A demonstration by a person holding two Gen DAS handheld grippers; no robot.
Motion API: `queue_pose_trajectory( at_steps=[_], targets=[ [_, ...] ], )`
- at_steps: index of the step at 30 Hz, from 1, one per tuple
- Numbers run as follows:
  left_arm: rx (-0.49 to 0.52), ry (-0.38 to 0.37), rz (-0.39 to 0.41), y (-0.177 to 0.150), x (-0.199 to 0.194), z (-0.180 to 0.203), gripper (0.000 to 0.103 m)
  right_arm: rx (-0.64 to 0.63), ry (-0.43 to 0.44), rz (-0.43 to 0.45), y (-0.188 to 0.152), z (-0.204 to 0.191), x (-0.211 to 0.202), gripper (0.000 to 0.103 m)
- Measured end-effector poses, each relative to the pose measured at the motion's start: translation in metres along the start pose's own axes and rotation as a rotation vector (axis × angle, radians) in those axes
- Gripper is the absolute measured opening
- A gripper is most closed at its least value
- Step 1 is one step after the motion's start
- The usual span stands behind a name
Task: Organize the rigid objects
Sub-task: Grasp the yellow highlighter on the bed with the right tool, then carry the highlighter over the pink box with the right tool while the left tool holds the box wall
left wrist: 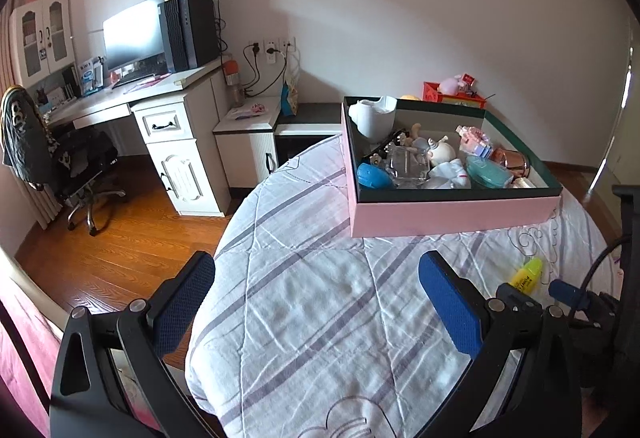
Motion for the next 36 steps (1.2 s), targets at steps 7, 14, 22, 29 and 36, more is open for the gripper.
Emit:
queue_pose_trajectory(
  at_steps=[7,14,22,29,36],
  targets=[
    [-0.003,0.009,-0.081,0.027,0.064,0.006,0.103,-0.105,0.002,0.019,0.001,0.015,0.007,0.051],
    [0.032,0.001,-0.1,0.044,0.093,0.017,0.103,-0.141,0.009,0.034,0.012,0.053,0.007,0.027],
    [0.027,0.01,-0.147,0.059,0.129,0.017,0.103,-0.129,-0.004,0.048,0.026,0.093,0.01,0.027],
    [0.031,0.017,-0.183,0.067,0.15,0.024,0.1,-0.127,-0.009,0.047,0.04,0.111,0.018,0.027],
    [0.002,0.052,-0.196,0.079,0.145,0.006,0.098,-0.137,-0.01,0.048,0.045,0.122,0.021,0.027]
  ],
)
Point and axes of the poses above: each gripper's, at about its wrist camera, not at the fingertips, and x roughly the way its jaws point, z to its right, y to its top, the point moved 4 cm from there along x, roughly the way its jaws point, and after that the axes turned 4 degrees about -y, right-handed, at the moved point
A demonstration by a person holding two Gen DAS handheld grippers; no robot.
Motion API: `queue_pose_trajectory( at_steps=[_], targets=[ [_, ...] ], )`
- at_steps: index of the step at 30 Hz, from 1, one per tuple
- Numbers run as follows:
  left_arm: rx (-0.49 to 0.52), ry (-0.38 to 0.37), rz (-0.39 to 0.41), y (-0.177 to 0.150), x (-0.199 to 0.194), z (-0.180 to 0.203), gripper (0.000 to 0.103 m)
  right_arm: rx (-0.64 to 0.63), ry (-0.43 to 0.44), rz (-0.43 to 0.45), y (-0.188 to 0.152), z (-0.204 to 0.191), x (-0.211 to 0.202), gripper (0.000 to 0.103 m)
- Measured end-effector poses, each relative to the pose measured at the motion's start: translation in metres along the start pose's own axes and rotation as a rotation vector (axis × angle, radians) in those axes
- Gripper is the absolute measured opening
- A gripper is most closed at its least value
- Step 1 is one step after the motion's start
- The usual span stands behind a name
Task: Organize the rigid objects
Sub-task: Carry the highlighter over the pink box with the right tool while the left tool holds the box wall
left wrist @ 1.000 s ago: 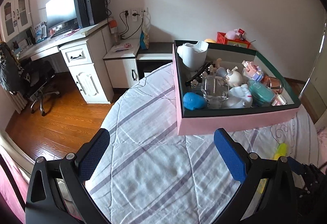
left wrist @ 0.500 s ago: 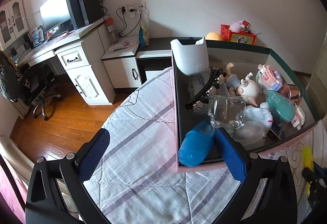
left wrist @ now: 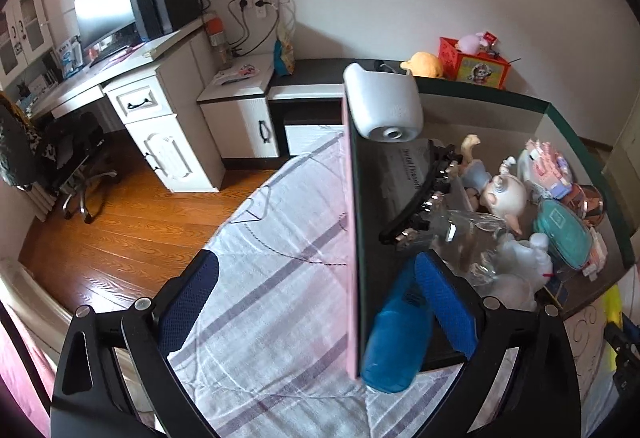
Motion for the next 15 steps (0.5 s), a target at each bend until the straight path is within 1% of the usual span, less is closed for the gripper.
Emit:
queue_pose_trajectory(
  at_steps=[1,2,3,5,7,9,10,11,12,14,15],
  targets=[
    [-0.006,0.016,-0.004,0.002,0.0,-0.004,0.092,-0.002,0.001,-0.001,0.001,0.001,0.001,0.027],
    [-0.01,0.016,-0.014,0.004,0.002,-0.006,0.086,-0.001,0.003,-0.001,0.002,0.002,0.001,0.027],
    [-0.012,0.003,-0.03,0.005,0.006,-0.007,0.082,0.0,0.001,0.002,0.002,0.003,0.002,0.027],
    [-0.016,-0.019,-0.056,0.005,0.015,-0.005,0.063,0.0,0.001,0.003,0.004,0.005,0.004,0.027],
    [-0.022,-0.035,-0.071,0.005,0.021,-0.003,0.054,0.001,0.006,0.004,0.005,0.008,0.005,0.027],
    [-0.012,-0.051,-0.074,0.005,0.023,0.002,0.039,0.003,0.007,0.005,0.006,0.01,0.006,0.027],
    [-0.007,-0.059,-0.074,0.004,0.023,0.005,0.035,0.005,0.009,0.01,0.007,0.011,0.006,0.027],
    [-0.001,-0.067,-0.075,0.004,0.024,0.007,0.029,0.004,0.01,0.01,0.006,0.011,0.006,0.027],
    [0.003,-0.071,-0.075,0.004,0.023,0.009,0.028,0.005,0.017,0.012,0.007,0.013,0.007,0.027],
    [0.006,-0.078,-0.071,0.004,0.023,0.013,0.019,0.006,0.027,0.013,0.009,0.015,0.009,0.027],
    [0.012,-0.083,-0.069,0.004,0.023,0.015,0.016,0.009,0.033,0.016,0.009,0.017,0.009,0.027]
  ],
)
Point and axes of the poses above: each gripper's, at about its wrist camera, not at the fingertips, and x roughly the way its jaws point, z to its right, y to its top, the point moved 4 cm from there along x, roughly the way its jaws point, and after that the axes turned 4 degrees about -y, right-handed, at the moved point
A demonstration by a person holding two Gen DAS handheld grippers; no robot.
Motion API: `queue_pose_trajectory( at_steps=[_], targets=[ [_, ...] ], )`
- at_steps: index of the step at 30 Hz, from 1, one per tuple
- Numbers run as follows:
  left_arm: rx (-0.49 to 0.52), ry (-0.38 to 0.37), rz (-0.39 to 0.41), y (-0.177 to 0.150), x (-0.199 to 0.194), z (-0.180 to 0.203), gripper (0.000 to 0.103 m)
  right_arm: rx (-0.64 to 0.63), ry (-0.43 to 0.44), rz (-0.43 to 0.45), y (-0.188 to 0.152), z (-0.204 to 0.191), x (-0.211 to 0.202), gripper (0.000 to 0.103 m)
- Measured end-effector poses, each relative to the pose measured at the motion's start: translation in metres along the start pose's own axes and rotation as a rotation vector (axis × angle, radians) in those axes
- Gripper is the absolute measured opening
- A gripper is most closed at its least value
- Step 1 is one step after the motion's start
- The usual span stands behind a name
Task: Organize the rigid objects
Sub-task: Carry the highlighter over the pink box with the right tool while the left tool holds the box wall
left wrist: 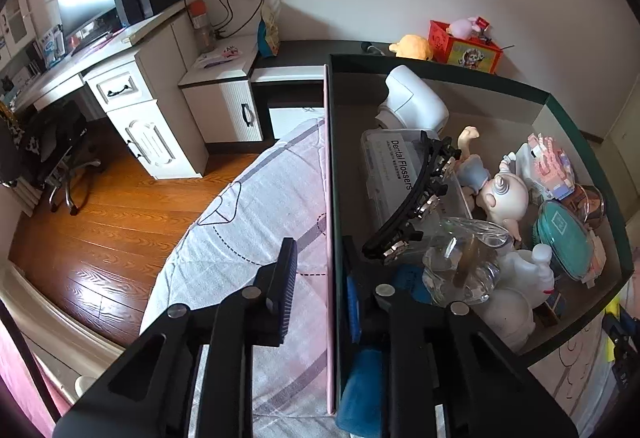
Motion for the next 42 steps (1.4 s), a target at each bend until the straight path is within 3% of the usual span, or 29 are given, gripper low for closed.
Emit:
queue_pose_trajectory(
  at_steps=[4,17,25,29,33,39,42],
  targets=[
    [0.014,0.001,0.006,0.001,0.001,0.007,0.007,0.006,0.012,0.003,0.001,0.004,-0.001,0.027],
    [0.02,0.004,0.013,0.002,0.001,0.007,0.006,0.009,-0.033,0.039,0.022,0.011,-0.003,0.027],
    [0.02,0.002,0.013,0.002,0.001,0.007,0.006,-0.015,-0.046,0.145,0.083,-0.005,-0.019,0.027],
    [0.018,-0.001,0.013,0.003,0.002,0.007,0.006,-0.042,0.024,0.172,0.123,-0.036,-0.02,0.027],
    [0.017,-0.002,0.014,0.003,0.002,0.007,0.006,-0.077,0.095,0.111,0.143,-0.07,0.003,0.027],
    [0.018,-0.001,0.015,0.004,0.004,0.006,0.006,-0.164,0.204,0.03,0.138,-0.132,0.029,0.027],
    [0.018,-0.001,0.015,0.004,0.003,0.006,0.006,-0.184,0.189,-0.028,0.134,-0.147,0.05,0.027]
  ],
)
Point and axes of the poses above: each gripper's, at about its wrist camera, not at the fingertips, and x roughly the way its jaws point, z to its right, y to its top, the point moved 4 cm from there along x, roughly the way its jaws point, and after that the axes turned 4 degrees about -y, right-handed, at the moved point
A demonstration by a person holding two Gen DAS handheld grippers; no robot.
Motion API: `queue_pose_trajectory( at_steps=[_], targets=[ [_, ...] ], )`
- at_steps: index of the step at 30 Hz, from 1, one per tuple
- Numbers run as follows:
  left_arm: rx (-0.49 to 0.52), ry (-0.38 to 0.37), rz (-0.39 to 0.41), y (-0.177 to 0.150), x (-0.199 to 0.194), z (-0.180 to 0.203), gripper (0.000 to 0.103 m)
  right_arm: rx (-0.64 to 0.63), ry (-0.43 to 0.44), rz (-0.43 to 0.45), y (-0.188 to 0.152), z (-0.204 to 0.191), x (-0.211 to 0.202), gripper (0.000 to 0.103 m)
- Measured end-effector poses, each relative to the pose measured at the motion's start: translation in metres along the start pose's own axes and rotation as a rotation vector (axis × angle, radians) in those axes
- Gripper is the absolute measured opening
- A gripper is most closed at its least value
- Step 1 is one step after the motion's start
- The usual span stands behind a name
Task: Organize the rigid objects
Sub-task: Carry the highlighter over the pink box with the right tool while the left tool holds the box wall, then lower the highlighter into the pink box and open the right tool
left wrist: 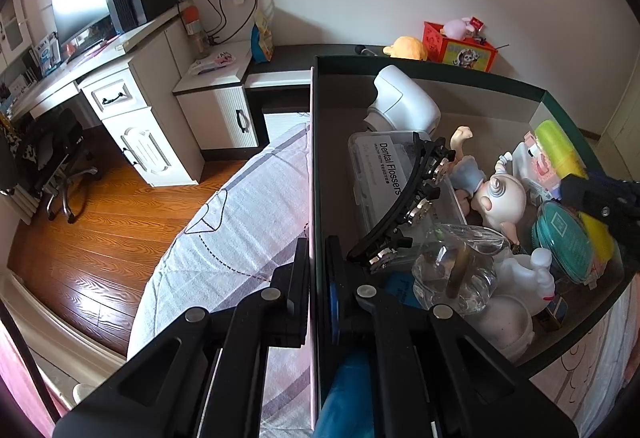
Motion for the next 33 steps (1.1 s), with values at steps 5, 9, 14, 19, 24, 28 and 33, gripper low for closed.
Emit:
queue_pose_trajectory(
  at_steps=[5,9,14,19,24,28,33],
  targets=[
    [0.003,0.004,0.001,0.0,0.001,-0.001,0.006,0.018,-0.072,-0.033,0.001,0.012,0.021,0.027],
    [0.003,0.012,0.004,0.001,0.003,0.001,0.006,0.041,-0.131,-0.015,0.003,0.025,0.021,0.028],
    [0.004,0.022,0.006,0.001,0.003,0.003,0.006,0.07,-0.059,0.012,0.006,0.02,0.011,0.045],
    [0.01,0.03,0.008,0.0,0.001,0.005,0.007,0.051,-0.04,0.044,0.005,0.007,-0.004,0.062],
    [0.016,0.04,0.016,-0.001,-0.005,0.008,0.007,0.072,-0.081,0.047,0.0,0.008,-0.017,0.08],
    [0.011,0.049,0.035,0.0,-0.017,0.01,0.007,0.091,-0.112,0.051,-0.004,0.017,-0.028,0.081],
    [0.034,0.054,0.089,0.004,-0.043,0.021,0.007,0.116,-0.138,0.062,-0.011,0.028,-0.046,0.083]
  ],
)
Point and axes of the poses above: each gripper's, at about its wrist camera, not at the fingertips, and x roughly the way its jaws point, z to its right, y to its top, the point moved 4 cm from there along x, roughly the way its jaws point, and after that the axes turned 4 degrees about -y, right-handed, at the moved point
